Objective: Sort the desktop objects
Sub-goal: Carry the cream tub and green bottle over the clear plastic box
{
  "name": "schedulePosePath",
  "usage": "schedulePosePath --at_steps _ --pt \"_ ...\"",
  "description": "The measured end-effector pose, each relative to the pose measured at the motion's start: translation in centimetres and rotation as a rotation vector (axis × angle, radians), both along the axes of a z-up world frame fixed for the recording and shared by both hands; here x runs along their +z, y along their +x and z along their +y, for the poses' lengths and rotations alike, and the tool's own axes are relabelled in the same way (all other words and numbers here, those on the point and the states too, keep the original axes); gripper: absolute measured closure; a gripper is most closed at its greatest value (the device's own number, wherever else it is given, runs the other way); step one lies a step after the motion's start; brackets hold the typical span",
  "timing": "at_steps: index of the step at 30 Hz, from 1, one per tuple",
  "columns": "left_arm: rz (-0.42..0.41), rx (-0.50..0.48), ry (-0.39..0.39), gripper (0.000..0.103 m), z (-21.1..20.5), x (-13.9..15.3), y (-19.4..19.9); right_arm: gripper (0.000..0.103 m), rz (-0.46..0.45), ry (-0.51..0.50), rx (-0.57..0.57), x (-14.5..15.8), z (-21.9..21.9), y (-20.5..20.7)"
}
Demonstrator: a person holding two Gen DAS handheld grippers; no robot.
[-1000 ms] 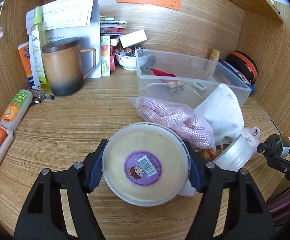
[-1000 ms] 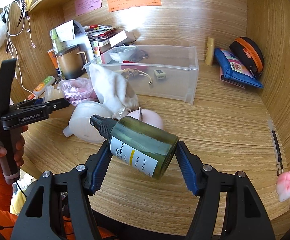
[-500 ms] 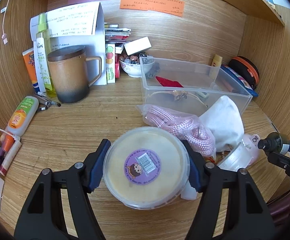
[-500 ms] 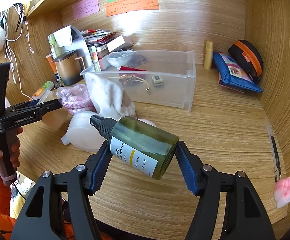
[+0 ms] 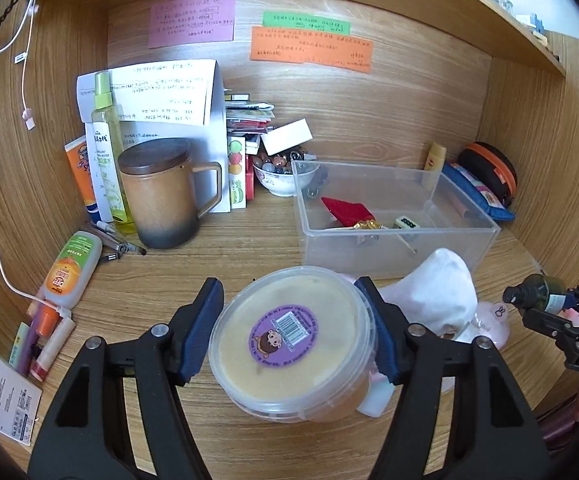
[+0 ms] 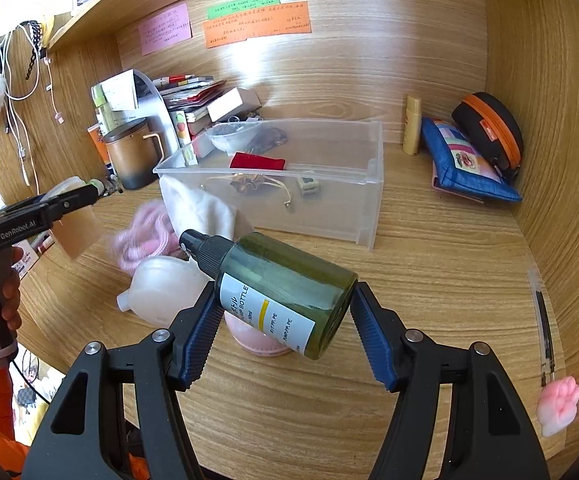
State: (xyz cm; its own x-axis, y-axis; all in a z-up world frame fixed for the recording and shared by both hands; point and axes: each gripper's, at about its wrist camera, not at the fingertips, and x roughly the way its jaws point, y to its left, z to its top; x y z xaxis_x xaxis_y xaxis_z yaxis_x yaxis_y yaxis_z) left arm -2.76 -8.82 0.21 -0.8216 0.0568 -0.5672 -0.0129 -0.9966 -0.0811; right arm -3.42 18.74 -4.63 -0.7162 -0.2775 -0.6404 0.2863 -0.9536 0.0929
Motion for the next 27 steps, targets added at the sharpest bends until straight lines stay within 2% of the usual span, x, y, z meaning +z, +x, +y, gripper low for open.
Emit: schedulePosePath --at_steps 27 --pt "0.033 -0.025 0.022 0.036 1.1 2.6 -3.7 0.042 0.04 0.024 -0.021 2.9 0.0 -3.9"
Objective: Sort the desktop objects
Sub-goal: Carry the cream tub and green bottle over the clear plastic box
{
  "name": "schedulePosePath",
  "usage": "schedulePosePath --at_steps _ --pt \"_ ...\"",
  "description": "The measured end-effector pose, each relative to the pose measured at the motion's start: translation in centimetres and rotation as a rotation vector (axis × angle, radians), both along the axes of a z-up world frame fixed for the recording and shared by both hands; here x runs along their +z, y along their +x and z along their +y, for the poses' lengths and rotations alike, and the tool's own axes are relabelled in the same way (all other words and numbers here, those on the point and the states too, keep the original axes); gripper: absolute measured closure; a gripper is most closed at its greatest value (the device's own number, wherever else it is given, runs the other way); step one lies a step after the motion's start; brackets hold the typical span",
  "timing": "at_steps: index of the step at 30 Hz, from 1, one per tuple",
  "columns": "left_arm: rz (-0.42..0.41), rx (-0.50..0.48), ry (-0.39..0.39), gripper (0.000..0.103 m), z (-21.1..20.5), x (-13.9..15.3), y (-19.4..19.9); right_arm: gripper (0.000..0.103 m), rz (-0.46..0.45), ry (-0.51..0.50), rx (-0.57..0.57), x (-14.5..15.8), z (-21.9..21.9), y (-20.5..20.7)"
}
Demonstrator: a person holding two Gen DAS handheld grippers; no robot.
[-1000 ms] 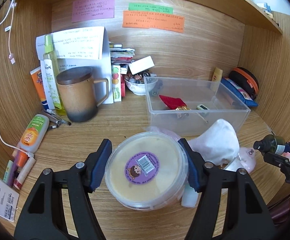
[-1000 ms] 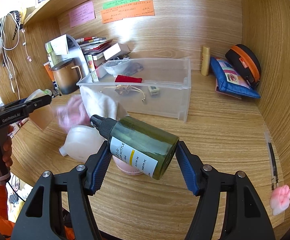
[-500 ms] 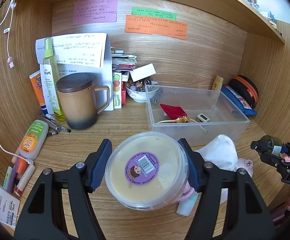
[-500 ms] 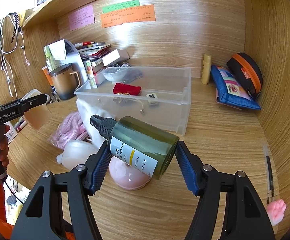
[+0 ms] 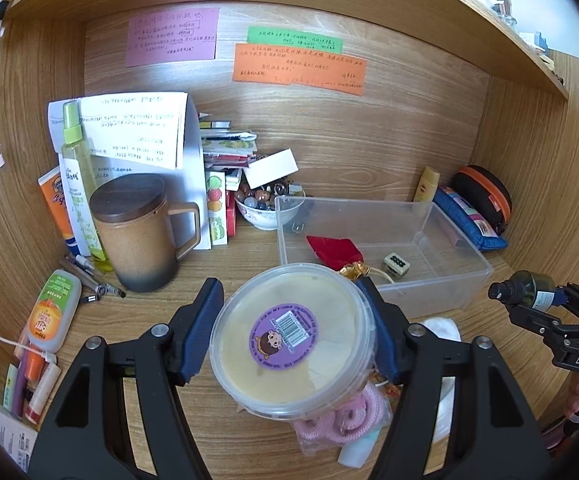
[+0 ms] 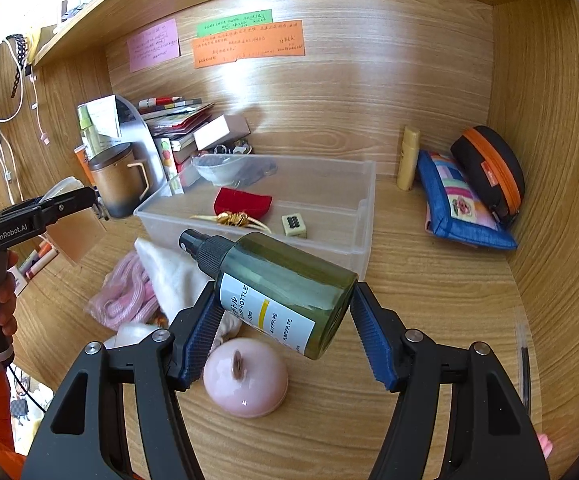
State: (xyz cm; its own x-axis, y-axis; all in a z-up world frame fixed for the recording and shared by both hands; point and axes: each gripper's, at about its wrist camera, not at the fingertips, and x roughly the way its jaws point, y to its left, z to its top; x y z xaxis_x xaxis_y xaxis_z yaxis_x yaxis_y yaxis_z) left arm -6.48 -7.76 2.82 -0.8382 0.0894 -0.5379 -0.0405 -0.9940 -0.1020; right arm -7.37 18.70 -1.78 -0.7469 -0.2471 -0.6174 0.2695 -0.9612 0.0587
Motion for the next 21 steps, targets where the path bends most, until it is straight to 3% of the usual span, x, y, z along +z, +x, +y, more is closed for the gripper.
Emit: schedulePosePath --at_steps 21 --pt "0.034 -0.046 0.021 0.036 0.9 2.0 -4.7 0.042 0.028 0.027 0.023 2.5 -0.9 -5.0"
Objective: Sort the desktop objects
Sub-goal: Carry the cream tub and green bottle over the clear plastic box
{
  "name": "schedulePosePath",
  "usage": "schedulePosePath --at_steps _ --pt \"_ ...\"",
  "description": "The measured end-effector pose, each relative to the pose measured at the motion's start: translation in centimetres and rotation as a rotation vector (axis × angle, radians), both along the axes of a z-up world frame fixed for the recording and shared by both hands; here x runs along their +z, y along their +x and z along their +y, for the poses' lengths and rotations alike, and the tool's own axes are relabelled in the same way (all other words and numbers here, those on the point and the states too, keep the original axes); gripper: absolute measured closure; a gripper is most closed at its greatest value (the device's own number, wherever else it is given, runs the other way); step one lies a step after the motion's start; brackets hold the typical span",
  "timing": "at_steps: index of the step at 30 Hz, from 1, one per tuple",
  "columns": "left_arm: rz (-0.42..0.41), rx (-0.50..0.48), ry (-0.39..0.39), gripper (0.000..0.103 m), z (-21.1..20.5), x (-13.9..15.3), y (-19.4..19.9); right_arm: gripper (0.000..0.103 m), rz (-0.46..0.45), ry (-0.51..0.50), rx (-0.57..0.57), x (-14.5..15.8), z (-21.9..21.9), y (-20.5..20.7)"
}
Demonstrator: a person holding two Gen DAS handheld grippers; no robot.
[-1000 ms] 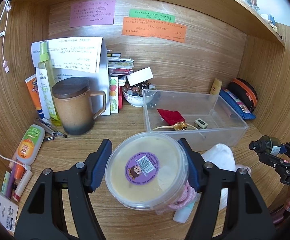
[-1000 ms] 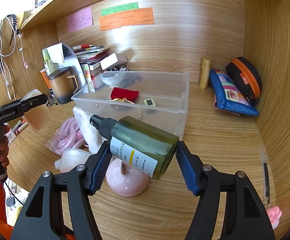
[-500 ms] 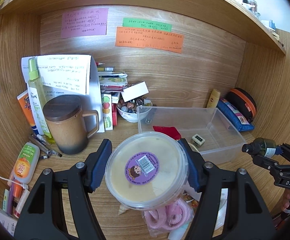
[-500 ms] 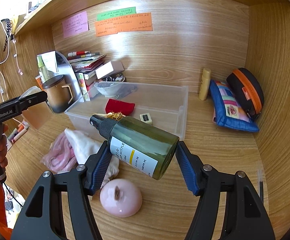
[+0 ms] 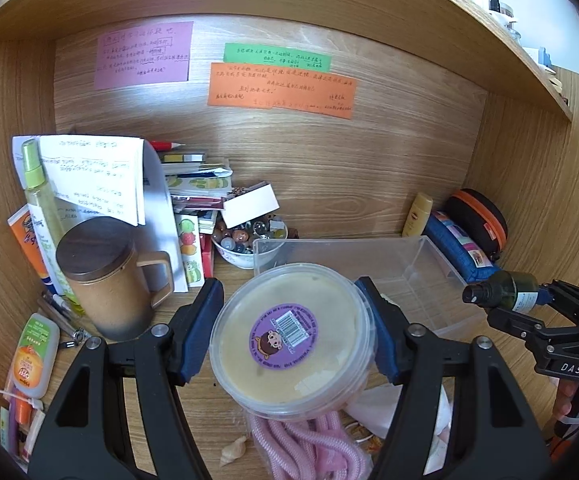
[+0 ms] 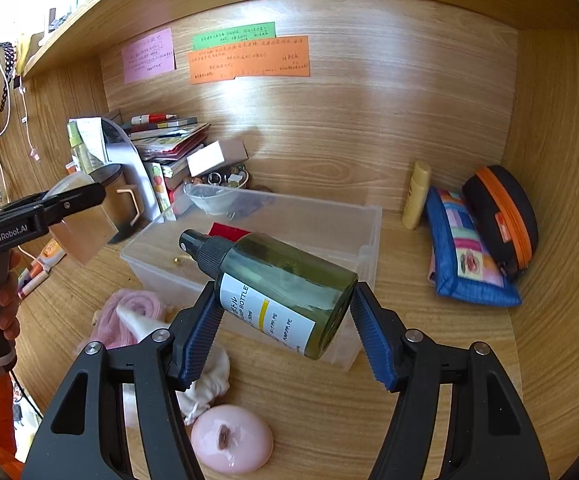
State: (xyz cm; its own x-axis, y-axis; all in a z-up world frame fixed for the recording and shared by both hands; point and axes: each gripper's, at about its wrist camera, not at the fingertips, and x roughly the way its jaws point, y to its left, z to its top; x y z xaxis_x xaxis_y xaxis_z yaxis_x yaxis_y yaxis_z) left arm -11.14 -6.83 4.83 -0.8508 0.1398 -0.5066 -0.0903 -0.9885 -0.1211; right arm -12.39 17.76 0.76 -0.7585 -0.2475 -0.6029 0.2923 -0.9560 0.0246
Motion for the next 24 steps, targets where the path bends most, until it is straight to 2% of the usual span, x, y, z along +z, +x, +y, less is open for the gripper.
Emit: schedulePosePath --at_steps 24 --pt "-0.08 -0.07 -0.017 0.036 3.0 -2.0 -6.5 0.042 -0.061 0.031 0.033 -2.1 -0.3 -5.7"
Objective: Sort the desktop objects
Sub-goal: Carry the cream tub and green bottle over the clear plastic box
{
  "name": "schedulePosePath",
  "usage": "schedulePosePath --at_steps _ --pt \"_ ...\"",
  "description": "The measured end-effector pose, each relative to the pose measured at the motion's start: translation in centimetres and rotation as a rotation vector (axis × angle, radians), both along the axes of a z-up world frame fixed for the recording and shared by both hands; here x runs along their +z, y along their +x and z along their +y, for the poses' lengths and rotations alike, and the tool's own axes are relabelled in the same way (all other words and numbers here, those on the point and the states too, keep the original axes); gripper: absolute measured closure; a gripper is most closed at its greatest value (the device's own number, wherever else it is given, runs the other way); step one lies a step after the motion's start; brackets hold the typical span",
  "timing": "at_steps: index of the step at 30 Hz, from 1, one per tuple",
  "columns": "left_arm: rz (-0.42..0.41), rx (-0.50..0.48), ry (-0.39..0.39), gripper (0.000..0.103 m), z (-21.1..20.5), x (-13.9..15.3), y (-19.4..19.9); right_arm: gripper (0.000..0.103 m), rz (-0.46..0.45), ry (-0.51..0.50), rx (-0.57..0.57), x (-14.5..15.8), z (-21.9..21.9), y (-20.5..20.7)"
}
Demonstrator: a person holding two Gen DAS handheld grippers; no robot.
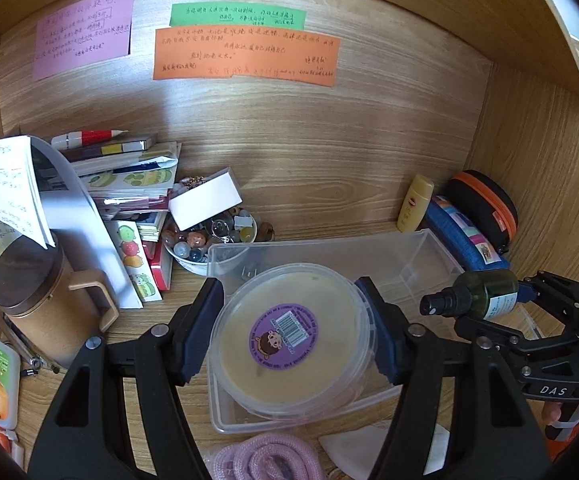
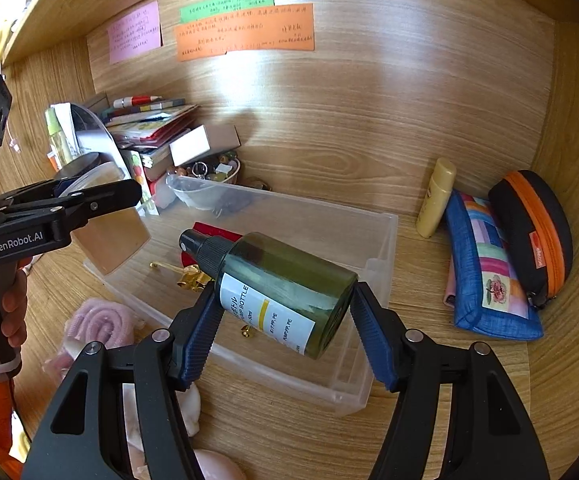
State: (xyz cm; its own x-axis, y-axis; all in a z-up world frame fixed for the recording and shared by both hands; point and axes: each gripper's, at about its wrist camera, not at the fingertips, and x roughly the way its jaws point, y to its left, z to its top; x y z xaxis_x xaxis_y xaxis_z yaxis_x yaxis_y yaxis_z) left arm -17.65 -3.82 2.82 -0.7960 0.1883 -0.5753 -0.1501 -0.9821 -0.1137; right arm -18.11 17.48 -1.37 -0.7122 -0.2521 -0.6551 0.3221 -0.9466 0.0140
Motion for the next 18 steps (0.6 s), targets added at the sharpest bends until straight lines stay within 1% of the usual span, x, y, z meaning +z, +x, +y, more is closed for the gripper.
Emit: schedulePosePath --at_steps 6,11,18 --pt "-0.025 -0.013 -0.005 0.036 0.6 -0.9 -1.2 0.042 -0.024 0.01 0.006 -0.8 0.1 -1.1" --pt "-0.044 -0.009 -0.026 0.036 1.1 -1.8 -1.9 0.042 -0.051 0.026 0.006 -1.4 0.3 -2.2" --pt "-0.073 -0.02 -0.032 0.036 1.2 -2.8 -2.7 0.042 -0.069 0.067 0.02 -1.9 -0.4 -3.1"
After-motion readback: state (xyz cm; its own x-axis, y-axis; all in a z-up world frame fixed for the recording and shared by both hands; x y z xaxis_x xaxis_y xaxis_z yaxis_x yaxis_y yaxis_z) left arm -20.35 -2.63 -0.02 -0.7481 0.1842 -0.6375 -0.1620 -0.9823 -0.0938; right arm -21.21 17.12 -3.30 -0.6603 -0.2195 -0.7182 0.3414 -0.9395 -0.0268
